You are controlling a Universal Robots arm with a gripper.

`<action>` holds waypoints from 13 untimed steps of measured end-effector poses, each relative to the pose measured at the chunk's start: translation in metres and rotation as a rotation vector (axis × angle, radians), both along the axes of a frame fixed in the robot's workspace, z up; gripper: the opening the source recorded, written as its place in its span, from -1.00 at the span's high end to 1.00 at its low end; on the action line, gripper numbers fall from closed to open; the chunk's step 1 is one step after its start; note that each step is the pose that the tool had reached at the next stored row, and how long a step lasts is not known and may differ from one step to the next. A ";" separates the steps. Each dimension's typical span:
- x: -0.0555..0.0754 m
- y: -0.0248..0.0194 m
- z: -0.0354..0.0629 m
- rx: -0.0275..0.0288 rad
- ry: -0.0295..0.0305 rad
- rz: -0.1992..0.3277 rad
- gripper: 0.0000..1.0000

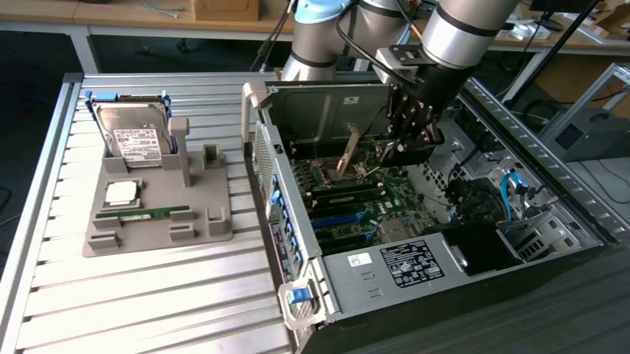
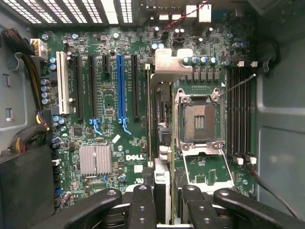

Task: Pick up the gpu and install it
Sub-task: 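Insert the gpu into the slot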

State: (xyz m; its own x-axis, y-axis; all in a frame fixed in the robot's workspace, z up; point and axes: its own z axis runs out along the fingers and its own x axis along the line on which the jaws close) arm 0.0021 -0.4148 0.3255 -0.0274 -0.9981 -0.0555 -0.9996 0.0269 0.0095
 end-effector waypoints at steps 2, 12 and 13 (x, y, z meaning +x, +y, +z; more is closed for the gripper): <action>-0.001 -0.0001 -0.0001 0.0000 0.0000 0.000 0.47; -0.003 -0.0005 -0.0008 0.0001 0.0000 0.000 0.47; -0.003 -0.0005 -0.0008 0.0000 0.0000 0.000 0.47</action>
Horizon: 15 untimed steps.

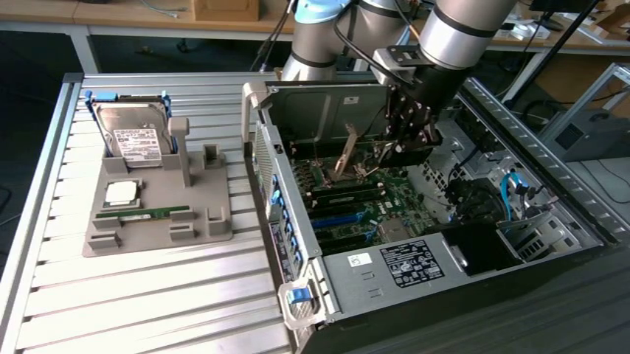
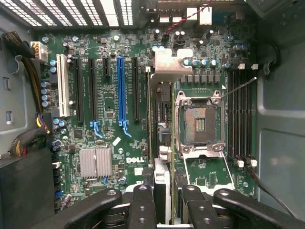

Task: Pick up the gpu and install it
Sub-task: 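Insert the gpu into the slot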

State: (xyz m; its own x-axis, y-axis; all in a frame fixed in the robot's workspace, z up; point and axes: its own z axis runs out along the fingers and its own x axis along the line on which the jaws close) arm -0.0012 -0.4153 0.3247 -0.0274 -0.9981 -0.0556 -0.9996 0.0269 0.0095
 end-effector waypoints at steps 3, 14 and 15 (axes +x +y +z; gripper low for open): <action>0.000 -0.0001 -0.0001 0.0000 0.0000 0.000 0.47; -0.003 -0.0002 -0.0010 0.0001 0.0000 0.000 0.47; -0.003 -0.0002 -0.0010 0.0001 0.0000 0.000 0.47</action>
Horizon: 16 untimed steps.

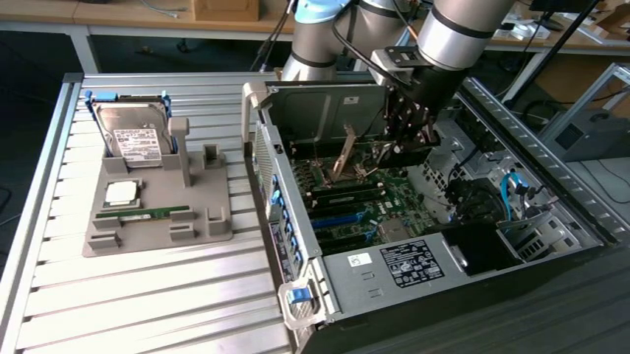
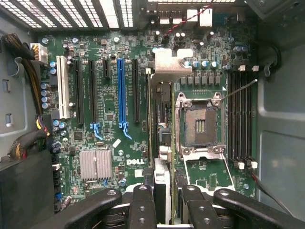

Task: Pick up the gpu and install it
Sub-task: 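Insert the gpu into the slot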

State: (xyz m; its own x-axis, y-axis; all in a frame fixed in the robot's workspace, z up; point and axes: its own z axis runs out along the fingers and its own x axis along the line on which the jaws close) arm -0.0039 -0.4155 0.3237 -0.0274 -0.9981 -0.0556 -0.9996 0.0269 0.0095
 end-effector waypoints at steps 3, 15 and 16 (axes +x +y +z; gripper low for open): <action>-0.001 0.0000 -0.0002 -0.0001 0.0000 0.000 0.47; -0.005 -0.0004 -0.0029 -0.0001 0.0000 0.000 0.47; -0.005 -0.0004 -0.0030 -0.0001 0.0000 0.000 0.47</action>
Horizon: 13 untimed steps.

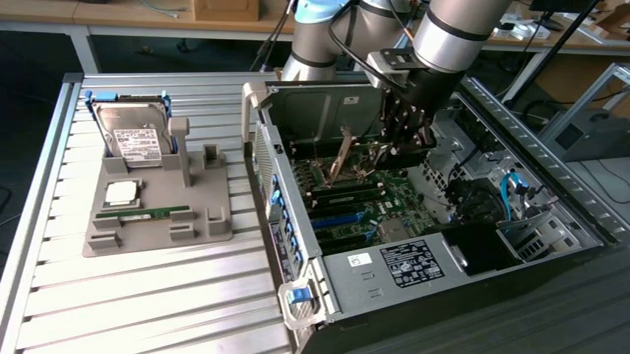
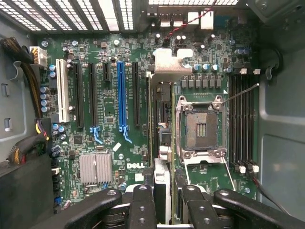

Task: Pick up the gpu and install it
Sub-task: 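Insert the gpu into the slot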

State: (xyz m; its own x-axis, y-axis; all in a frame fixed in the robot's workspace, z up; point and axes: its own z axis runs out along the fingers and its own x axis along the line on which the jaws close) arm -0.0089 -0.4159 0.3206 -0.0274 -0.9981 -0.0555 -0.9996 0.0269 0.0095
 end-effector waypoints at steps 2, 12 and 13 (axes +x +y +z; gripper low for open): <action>-0.001 0.0000 -0.0002 0.0000 0.0000 0.000 0.47; -0.005 -0.0005 -0.0011 0.0001 0.0000 0.000 0.47; -0.005 -0.0006 -0.0011 0.0001 0.0000 0.000 0.47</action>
